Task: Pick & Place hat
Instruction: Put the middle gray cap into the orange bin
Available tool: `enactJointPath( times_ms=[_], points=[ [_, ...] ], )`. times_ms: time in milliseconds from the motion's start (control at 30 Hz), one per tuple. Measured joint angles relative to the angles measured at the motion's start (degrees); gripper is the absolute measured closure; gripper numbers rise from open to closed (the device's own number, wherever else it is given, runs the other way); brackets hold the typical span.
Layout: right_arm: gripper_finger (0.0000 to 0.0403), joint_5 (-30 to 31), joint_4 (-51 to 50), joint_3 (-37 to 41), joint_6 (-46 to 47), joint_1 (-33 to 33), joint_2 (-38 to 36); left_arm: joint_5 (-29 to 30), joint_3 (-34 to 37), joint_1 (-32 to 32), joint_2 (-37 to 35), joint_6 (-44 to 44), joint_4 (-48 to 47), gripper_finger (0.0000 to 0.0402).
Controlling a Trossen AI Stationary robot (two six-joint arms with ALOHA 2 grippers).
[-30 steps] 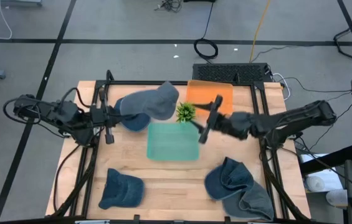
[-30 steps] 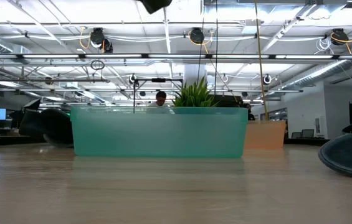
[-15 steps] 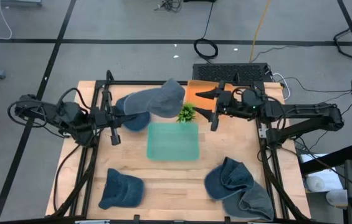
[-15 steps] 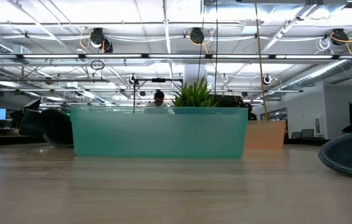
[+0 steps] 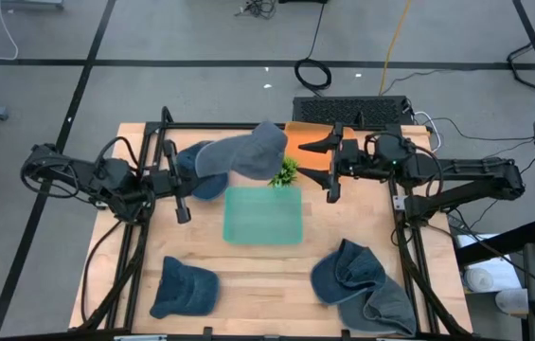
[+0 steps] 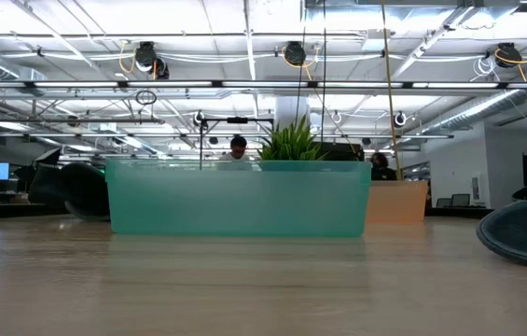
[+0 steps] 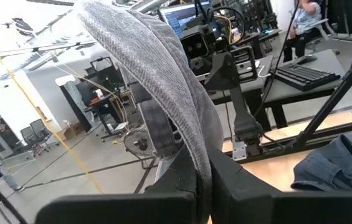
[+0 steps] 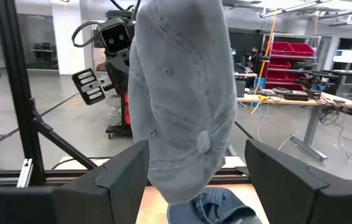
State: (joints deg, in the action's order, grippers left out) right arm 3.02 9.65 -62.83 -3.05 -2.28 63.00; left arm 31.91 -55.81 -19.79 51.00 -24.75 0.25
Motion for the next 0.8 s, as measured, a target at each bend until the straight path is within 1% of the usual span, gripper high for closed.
enactJointPath(
  times_ms=[200, 400, 567, 800],
  points=[
    [0.0149, -0.2, 0.2, 0.0, -0.7, 0.0, 0.0, -0.3, 0.0, 0.0, 1.1, -0.2, 0.5, 0.0394],
    [0.0149, -0.1, 2.0, 0.0, -1.5, 0.0, 0.0, -0.4, 0.0, 1.0, 4.3, -1.6, 4.7, 0.0394],
    [0.0149, -0.1, 1.3, 0.0, -2.2, 0.0, 0.0, -0.4, 0.0, 1.9, 6.9, -2.1, 7.3, 0.0394],
    [0.0149, -0.1, 0.0, 0.0, -2.4, 0.0, 0.5, -4.0, 0.0, 2.6, 9.3, -2.5, 12.1, 0.0394]
  ],
)
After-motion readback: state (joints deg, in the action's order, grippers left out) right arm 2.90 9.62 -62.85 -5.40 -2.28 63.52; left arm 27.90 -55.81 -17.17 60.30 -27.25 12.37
